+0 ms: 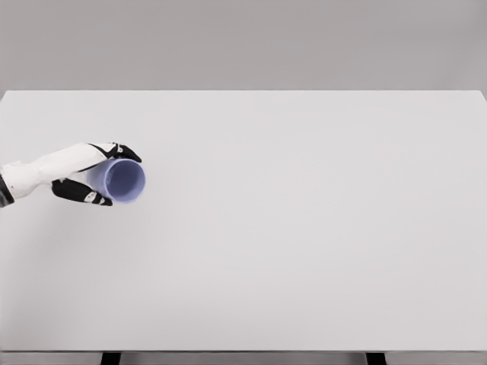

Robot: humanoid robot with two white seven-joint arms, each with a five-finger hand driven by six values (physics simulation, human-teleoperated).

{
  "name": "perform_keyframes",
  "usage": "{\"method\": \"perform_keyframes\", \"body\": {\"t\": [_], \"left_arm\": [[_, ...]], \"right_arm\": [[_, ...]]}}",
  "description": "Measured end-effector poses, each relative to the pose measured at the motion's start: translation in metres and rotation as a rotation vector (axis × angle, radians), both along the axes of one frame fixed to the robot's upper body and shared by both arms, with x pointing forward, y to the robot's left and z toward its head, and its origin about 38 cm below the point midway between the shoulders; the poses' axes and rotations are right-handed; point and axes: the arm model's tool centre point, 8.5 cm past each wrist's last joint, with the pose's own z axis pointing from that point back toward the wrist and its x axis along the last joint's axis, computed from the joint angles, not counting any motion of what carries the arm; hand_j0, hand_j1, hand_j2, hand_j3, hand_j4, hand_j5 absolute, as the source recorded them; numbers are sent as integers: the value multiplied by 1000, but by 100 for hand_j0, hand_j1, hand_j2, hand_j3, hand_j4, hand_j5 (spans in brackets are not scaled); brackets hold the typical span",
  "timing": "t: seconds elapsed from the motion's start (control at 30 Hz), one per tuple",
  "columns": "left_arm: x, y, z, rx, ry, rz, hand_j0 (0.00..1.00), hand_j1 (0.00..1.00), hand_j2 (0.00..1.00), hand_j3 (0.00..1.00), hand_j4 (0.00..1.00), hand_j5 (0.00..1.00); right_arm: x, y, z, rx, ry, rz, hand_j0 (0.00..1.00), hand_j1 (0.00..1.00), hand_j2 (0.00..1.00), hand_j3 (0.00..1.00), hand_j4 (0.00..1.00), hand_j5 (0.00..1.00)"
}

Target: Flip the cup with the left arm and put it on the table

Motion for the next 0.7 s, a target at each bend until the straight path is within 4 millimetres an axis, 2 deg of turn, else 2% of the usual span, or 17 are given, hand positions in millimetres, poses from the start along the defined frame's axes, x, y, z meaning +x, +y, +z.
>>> {"method": "perform_keyframes", "body": {"t": [0.07,0.13,0.37,0.7], "left_arm": [[2,-10,-13,-63,67,-18,46,46,46,46,46,46],[5,-17,-16,-115,99,-31,45,45,45,45,45,45],[13,-23,-7,-208,123,-46,46,46,46,46,46,46],[13,-41,-11,-288,161,-80,46,46,46,46,46,46]], "right_arm": [[0,0,0,0,0,0,100,100,100,100,100,100],[0,0,0,0,0,0,100,100,100,100,100,100],[0,0,0,0,0,0,100,100,100,100,100,100],[0,0,0,0,0,0,100,100,100,100,100,100]]}}
